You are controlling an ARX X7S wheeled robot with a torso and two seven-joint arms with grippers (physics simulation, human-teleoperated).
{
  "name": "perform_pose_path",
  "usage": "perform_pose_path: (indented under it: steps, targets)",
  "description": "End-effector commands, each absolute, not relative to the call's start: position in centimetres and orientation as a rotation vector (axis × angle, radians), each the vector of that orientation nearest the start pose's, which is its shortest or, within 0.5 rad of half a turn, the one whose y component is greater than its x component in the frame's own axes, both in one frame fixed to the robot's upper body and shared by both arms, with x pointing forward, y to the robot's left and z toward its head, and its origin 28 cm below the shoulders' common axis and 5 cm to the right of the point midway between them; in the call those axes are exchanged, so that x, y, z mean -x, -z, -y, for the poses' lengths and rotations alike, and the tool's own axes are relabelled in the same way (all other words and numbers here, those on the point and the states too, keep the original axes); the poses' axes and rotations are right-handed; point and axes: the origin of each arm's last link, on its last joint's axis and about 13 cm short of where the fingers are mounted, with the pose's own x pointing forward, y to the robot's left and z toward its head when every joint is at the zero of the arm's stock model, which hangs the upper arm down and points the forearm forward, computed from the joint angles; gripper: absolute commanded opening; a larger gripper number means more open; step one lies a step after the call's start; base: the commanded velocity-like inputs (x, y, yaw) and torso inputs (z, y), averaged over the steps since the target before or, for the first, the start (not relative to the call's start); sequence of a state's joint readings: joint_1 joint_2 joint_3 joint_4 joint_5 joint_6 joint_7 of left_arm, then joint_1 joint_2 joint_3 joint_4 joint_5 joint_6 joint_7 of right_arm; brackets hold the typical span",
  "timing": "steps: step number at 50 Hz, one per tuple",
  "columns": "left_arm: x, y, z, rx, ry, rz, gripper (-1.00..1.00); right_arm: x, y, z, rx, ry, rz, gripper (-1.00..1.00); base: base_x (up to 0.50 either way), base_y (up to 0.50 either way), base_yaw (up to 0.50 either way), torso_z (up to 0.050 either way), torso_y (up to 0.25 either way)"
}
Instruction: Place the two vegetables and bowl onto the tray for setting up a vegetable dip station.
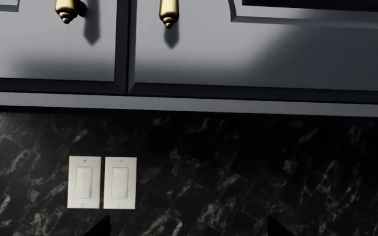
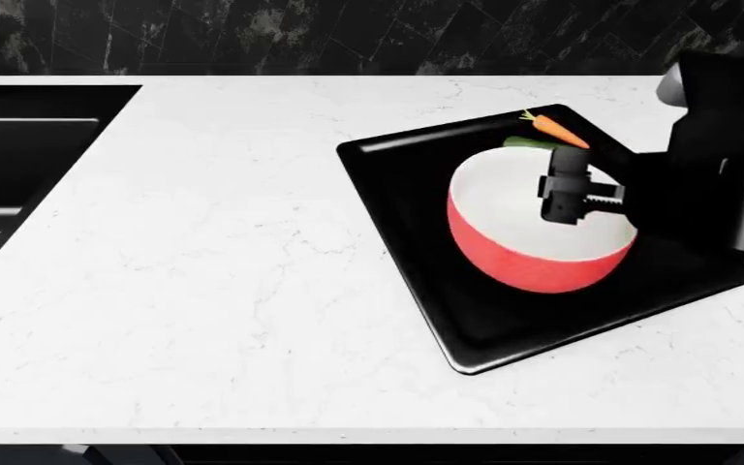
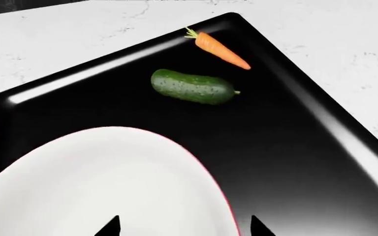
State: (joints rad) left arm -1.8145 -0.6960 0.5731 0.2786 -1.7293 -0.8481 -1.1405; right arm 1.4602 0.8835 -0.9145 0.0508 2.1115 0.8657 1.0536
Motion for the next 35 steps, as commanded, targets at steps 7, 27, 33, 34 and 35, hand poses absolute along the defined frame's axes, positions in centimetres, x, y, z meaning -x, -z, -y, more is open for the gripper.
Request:
perform_pose_path:
  steps: [7, 27, 33, 34, 35]
  targets:
    - [-20.2, -43.9, -21.6, 0.035, 0.034, 0.420, 1.00, -26.7, -33.6, 15.8, -0.053, 0.067, -0.456, 1.00, 0.00, 0.00, 0.00, 0.000, 0.000]
    - [-19.0, -44.9, -21.8, 0.065, 0.033, 0.464, 1.00, -20.8, -40.1, 11.8, 0.243, 0.122, -0.063, 1.00, 0.00, 0.00, 0.00, 0.000, 0.000]
    - [-18.7, -45.3, -21.9, 0.073, 0.034, 0.478, 1.00, -19.8, -41.0, 11.0, 0.326, 0.149, 0.010, 1.00, 0.00, 0.00, 0.00, 0.000, 0.000]
    - [-18.6, -45.3, -21.9, 0.074, 0.037, 0.480, 1.00, -19.7, -41.1, 10.9, 0.327, 0.149, 0.025, 1.00, 0.00, 0.00, 0.00, 0.000, 0.000]
    - [-18.4, -45.4, -21.9, 0.074, 0.038, 0.485, 1.00, -19.5, -41.3, 10.6, 0.356, 0.152, 0.046, 1.00, 0.00, 0.00, 0.00, 0.000, 0.000]
